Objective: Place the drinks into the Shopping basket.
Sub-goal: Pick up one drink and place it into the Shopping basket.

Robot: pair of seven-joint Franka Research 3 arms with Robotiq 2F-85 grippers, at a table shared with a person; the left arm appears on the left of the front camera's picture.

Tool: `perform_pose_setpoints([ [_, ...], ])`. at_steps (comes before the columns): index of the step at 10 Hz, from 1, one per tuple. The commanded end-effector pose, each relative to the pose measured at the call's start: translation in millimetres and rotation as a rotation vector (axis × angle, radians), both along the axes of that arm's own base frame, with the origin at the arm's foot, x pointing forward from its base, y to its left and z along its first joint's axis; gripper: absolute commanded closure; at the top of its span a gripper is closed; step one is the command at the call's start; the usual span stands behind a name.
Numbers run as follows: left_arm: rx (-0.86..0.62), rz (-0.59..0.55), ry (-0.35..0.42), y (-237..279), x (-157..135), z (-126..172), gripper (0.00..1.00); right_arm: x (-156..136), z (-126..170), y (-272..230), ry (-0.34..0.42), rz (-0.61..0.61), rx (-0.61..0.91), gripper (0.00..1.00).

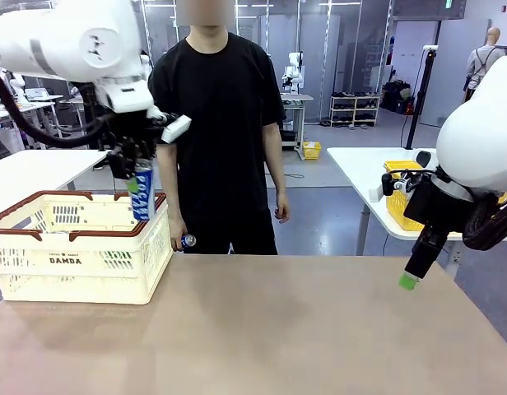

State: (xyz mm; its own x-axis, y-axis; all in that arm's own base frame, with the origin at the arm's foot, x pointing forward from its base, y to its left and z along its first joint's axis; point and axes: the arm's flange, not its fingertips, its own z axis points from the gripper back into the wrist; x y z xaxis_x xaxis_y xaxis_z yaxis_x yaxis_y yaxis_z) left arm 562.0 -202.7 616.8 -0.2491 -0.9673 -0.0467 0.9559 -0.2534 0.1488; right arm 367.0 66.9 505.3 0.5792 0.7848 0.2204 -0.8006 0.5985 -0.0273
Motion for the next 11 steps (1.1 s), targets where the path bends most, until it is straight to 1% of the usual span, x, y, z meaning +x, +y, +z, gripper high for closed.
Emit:
perform_pose_setpoints([
  [1, -0.022, 0.091, -0.019, 28.1, 19.0, 23.8, 0.42, -0.3, 1.0, -0.6, 0.005, 0.000, -0.007, 0.00],
  [3, -0.030, 0.172, -0.023, 74.0, 39.2, 31.2, 0.42, -0.3, 1.0, -0.6, 0.005, 0.000, -0.007, 0.00],
  [4, -0.048, 0.187, -0.038, 96.3, 49.5, 30.8, 0.42, -0.3, 1.0, -0.6, 0.005, 0.000, -0.007, 0.00],
  [5, -0.088, 0.182, -0.025, 106.6, 53.5, 29.5, 0.42, -0.3, 1.0, -0.6, 0.005, 0.000, -0.007, 0.00],
  [7, -0.092, 0.191, -0.022, 119.1, 60.8, 26.8, 0.42, -0.3, 1.0, -0.6, 0.005, 0.000, -0.007, 0.00],
  [11, -0.078, 0.239, -0.042, 147.7, 67.6, 2.4, 0.42, -0.3, 1.0, -0.6, 0.005, 0.000, -0.007, 0.00],
])
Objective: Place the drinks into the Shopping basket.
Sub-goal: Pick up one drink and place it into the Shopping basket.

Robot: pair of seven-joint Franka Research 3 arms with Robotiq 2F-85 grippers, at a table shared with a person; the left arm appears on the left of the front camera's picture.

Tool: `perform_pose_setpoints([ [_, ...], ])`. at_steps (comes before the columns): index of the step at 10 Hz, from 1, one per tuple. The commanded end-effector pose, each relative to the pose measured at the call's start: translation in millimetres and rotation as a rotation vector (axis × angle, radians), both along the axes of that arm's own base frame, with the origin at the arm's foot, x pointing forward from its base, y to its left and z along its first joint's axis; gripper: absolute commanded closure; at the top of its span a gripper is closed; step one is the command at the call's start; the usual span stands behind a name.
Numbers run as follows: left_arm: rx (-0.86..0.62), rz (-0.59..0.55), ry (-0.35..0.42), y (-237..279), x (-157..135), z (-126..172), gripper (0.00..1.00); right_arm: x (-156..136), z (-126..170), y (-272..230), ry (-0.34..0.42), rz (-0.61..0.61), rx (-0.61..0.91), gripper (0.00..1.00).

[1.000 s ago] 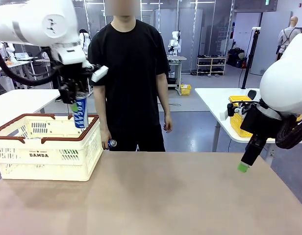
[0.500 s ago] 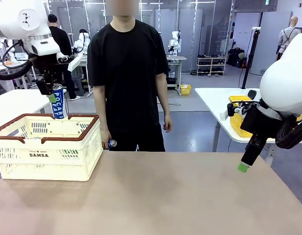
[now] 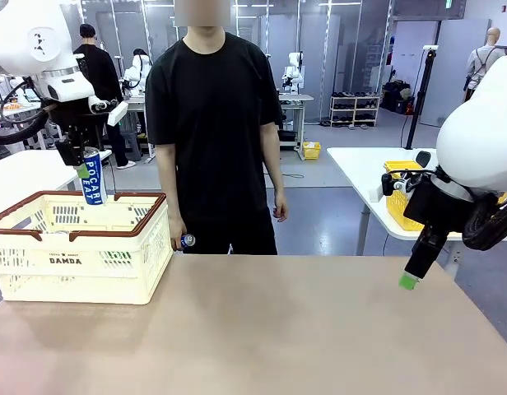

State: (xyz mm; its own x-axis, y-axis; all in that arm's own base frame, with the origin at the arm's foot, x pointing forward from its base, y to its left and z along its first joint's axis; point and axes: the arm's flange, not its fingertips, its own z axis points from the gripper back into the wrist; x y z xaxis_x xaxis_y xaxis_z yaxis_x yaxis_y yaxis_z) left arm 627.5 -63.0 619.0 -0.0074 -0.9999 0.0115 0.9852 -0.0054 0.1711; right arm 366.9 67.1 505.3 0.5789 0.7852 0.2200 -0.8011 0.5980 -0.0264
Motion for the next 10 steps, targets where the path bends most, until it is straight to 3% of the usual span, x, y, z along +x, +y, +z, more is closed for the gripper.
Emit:
perform_pose_setpoints([
  [1, -0.032, -0.002, -0.034, 16.6, 4.7, -8.9, 0.42, -0.3, 1.1, -0.7, 0.004, -0.001, -0.007, 0.00],
  [7, -0.106, 0.030, -0.017, 65.0, 8.2, -66.5, 0.42, -0.3, 1.1, -0.7, 0.004, -0.001, -0.007, 0.00],
  [10, -0.119, -0.020, 0.002, 77.5, 9.8, -86.5, 0.42, -0.3, 1.1, -0.7, 0.004, -0.001, -0.007, 0.00],
])
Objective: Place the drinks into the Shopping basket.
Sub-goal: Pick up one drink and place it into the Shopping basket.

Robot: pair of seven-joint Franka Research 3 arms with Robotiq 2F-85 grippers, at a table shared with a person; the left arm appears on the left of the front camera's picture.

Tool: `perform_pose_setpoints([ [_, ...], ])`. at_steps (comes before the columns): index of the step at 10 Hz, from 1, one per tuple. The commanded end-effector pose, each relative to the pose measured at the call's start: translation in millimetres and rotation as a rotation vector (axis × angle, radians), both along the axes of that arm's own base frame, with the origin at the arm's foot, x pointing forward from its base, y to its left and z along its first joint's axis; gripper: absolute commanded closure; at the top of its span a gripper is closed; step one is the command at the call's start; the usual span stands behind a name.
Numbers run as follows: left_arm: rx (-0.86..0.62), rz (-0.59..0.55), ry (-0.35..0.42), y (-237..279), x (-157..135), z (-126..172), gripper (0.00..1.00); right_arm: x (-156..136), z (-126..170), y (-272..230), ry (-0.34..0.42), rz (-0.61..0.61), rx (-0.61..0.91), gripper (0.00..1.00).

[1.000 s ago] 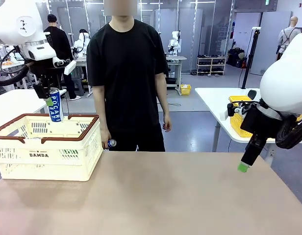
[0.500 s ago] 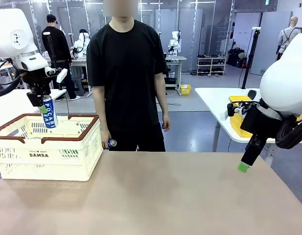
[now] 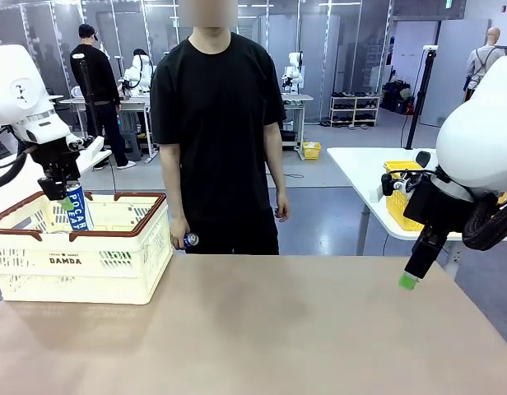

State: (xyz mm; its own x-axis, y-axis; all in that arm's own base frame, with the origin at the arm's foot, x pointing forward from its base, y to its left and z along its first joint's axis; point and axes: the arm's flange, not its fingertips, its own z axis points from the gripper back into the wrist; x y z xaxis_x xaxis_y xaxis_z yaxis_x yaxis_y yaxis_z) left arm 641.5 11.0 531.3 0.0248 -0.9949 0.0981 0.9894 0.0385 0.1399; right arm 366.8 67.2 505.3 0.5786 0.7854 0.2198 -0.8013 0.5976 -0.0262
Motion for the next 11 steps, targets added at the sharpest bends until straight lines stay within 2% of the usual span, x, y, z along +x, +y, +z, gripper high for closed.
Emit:
perform_pose_setpoints([
  [1, 0.005, 0.018, -0.005, -3.4, 0.6, 7.2, 0.42, -0.2, 1.1, -0.8, 0.003, -0.001, -0.007, 0.00],
  [6, 0.000, 0.002, -0.001, -2.0, 0.3, 0.6, 0.42, -0.2, 1.1, -0.8, 0.003, -0.001, -0.007, 0.00],
  [7, -0.065, 0.001, 0.022, 6.2, 14.0, -10.3, 0.42, -0.2, 1.1, -0.8, 0.003, -0.001, -0.007, 0.00],
  [11, -0.059, -0.015, 0.083, 31.0, 43.2, -59.5, 0.42, -0.2, 1.1, -0.8, 0.003, -0.001, -0.007, 0.00],
])
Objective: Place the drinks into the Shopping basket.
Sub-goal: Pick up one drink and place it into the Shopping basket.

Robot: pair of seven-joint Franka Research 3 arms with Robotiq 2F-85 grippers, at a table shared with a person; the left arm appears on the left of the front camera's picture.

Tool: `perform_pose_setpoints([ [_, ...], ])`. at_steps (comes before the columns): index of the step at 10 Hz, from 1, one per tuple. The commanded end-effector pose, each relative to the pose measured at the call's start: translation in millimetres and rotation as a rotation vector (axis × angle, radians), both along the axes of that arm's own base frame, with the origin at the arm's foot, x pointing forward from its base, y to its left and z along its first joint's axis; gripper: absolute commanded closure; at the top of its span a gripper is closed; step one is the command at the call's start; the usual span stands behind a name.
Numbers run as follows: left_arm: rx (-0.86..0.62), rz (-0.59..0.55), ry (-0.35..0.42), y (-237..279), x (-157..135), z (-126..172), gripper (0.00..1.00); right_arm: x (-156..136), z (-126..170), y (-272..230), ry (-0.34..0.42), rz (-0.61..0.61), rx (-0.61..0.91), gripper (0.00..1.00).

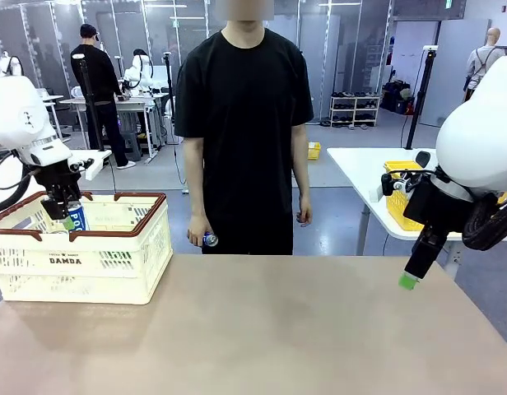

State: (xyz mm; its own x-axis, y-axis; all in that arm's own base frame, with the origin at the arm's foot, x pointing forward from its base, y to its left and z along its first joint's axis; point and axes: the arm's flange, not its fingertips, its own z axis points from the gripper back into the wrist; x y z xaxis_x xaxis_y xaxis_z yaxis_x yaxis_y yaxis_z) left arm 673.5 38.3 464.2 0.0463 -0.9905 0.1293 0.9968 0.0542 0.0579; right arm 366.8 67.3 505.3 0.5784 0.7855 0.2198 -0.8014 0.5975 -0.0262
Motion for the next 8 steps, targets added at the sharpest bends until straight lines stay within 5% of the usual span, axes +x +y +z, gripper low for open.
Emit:
perform_pose_setpoints([
  [1, -0.031, -0.034, 0.011, 4.2, 13.9, -2.0, 0.42, -0.2, 1.0, -0.9, 0.003, -0.001, -0.007, 0.00],
  [8, -0.044, -0.040, 0.079, 2.8, 27.9, -55.2, 0.42, -0.2, 1.0, -0.9, 0.003, -0.001, -0.007, 0.00],
])
